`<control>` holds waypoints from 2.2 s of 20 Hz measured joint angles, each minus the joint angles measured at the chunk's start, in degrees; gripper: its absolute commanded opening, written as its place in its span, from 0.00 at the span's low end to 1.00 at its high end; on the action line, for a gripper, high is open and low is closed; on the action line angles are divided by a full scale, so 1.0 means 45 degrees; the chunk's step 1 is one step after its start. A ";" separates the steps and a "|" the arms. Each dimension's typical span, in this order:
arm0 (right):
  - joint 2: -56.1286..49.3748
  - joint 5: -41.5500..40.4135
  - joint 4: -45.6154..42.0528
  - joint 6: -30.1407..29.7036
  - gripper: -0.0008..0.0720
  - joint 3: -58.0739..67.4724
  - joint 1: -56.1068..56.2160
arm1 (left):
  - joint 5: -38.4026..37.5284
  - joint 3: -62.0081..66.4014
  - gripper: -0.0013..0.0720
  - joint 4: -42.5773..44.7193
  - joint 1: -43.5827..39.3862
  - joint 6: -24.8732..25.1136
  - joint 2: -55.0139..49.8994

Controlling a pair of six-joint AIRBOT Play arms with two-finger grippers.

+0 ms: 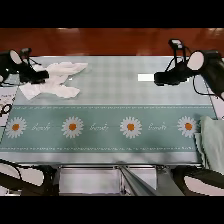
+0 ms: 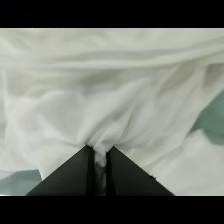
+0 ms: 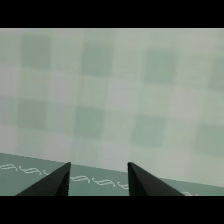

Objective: Fold the shirts.

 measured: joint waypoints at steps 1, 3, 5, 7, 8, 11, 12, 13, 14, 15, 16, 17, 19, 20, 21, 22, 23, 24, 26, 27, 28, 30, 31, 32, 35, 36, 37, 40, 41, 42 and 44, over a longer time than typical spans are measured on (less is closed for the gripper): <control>0.0466 0.0005 -0.0219 0.0083 0.57 0.0000 0.0000 | -0.0107 0.0379 0.05 -0.0447 -0.0024 0.0010 0.0379; 0.1656 0.0097 -0.0525 0.0219 0.57 0.0000 0.0000 | -0.0049 0.1239 0.05 -0.1394 -0.0136 0.0243 0.1433; 0.2890 0.0306 -0.0733 0.0311 0.57 0.0005 0.0000 | -0.0102 0.2021 0.05 -0.1938 -0.0282 0.0423 0.2458; 0.4085 0.0593 -0.0850 0.0369 0.57 0.0000 0.0000 | -0.0223 0.2880 0.05 -0.2293 -0.0505 0.0534 0.3473; 0.4614 0.0709 -0.0889 0.0379 0.57 0.0000 0.0000 | -0.0461 0.3347 0.05 -0.2414 -0.0656 0.0563 0.3915; 0.6091 0.1107 -0.0952 0.0418 0.57 0.0005 0.0000 | -0.0996 0.4779 0.05 -0.2623 -0.1297 0.0636 0.4940; 0.6470 0.1243 -0.0971 0.0432 0.57 0.0000 0.0000 | -0.1229 0.5173 0.05 -0.2691 -0.1603 0.0641 0.5226; 0.6805 0.1404 -0.0986 0.0466 0.57 0.0000 0.0000 | -0.1365 0.5440 0.05 -0.2837 -0.1909 0.0670 0.5474; 0.7140 0.1535 -0.0996 0.0466 0.57 0.0000 0.0000 | -0.1496 0.5644 0.05 -0.3036 -0.2268 0.0680 0.5717; 0.7431 0.1705 -0.1010 0.0466 0.57 0.0000 0.0000 | -0.1569 0.5770 0.05 -0.3279 -0.2633 0.0675 0.5906; 0.7650 0.1855 -0.1025 0.0466 0.57 -0.0010 0.0000 | -0.1710 0.5799 0.05 -0.3546 -0.3070 0.0675 0.6081; 0.7849 0.1972 -0.1025 0.0471 0.57 -0.0005 0.0000 | -0.1817 0.5722 0.05 -0.3779 -0.3536 0.0675 0.6217; 0.8131 0.2234 -0.1025 0.0471 0.57 -0.0010 0.0000 | -0.1875 0.5202 0.05 -0.4119 -0.4634 0.0782 0.6431; 0.8218 0.2356 -0.1025 0.0476 0.57 -0.0010 0.0000 | -0.1982 0.4726 0.05 -0.4221 -0.5265 0.0874 0.6489; 0.8281 0.2453 -0.1025 0.0476 0.57 -0.0034 0.0000 | -0.2118 0.4119 0.05 -0.4303 -0.5906 0.0996 0.6538; 0.8310 0.2545 -0.1025 0.0500 0.57 -0.0063 0.0000 | -0.2113 0.3449 0.05 -0.4396 -0.6509 0.1112 0.6557; 0.8344 0.2608 -0.1025 0.0505 0.57 -0.0107 0.0000 | -0.2123 0.2608 0.05 -0.4454 -0.7130 0.1224 0.6567; 0.8374 0.2662 -0.1025 0.0515 0.57 -0.0155 0.0000 | -0.2079 0.1690 0.05 -0.4488 -0.7708 0.1302 0.6533; 0.8388 0.2671 -0.1030 0.0612 0.57 -0.0306 0.0000 | -0.1622 -0.0078 0.05 -0.4571 -0.8680 0.1394 0.6339; 0.8388 0.2613 -0.1025 0.0661 0.57 -0.0413 0.0000 | -0.1219 -0.0967 0.05 -0.4702 -0.9151 0.1418 0.6164; 0.8330 0.2424 -0.1025 0.0704 0.57 -0.0529 0.0000 | -0.0835 -0.1705 0.05 -0.4886 -0.9568 0.1452 0.5931; 0.8063 0.2001 -0.1025 0.0758 0.57 -0.0709 0.0000 | -0.0039 -0.2769 0.05 -0.5440 -1.0370 0.1685 0.5260; 0.7873 0.1729 -0.1025 0.0763 0.57 -0.0767 0.0000 | 0.0233 -0.3094 0.12 -0.5741 -1.0763 0.1914 0.4838; 0.7631 0.1452 -0.0981 0.0797 0.57 -0.0816 0.0000 | 0.0457 -0.3303 0.44 -0.6003 -1.1118 0.2147 0.4430; 0.6912 0.0466 -0.0675 0.0806 0.57 -0.0884 0.0000 | 0.0617 -0.3449 0.71 -0.5974 -1.1594 0.2506 0.3531; 0.6717 0.0170 -0.0554 0.0816 0.57 -0.0879 -0.0039 | 0.0374 -0.3317 0.71 -0.5659 -1.1477 0.2516 0.3381; 0.6596 0.0010 -0.0583 0.0831 0.57 -0.0879 -0.0155 | -0.0155 -0.3162 0.71 -0.5304 -1.1215 0.2419 0.3337; 0.6407 0.0359 -0.1749 0.0937 0.57 -0.0952 -0.1511 | -0.1569 -0.2992 0.71 -0.3915 -0.9384 0.2123 0.3968; 0.6377 0.0787 -0.2176 0.0957 0.57 -0.1166 -0.2293 | -0.1773 -0.3235 0.71 -0.3721 -0.8558 0.2084 0.4396; 0.6382 0.1195 -0.2404 0.0976 0.57 -0.1608 -0.3288 | -0.1783 -0.3735 0.71 -0.3648 -0.7655 0.2016 0.4867; 0.6533 0.1515 -0.1753 0.0738 0.57 -0.3147 -0.5275 | -0.1413 -0.5552 0.71 -0.4265 -0.5693 0.1977 0.5838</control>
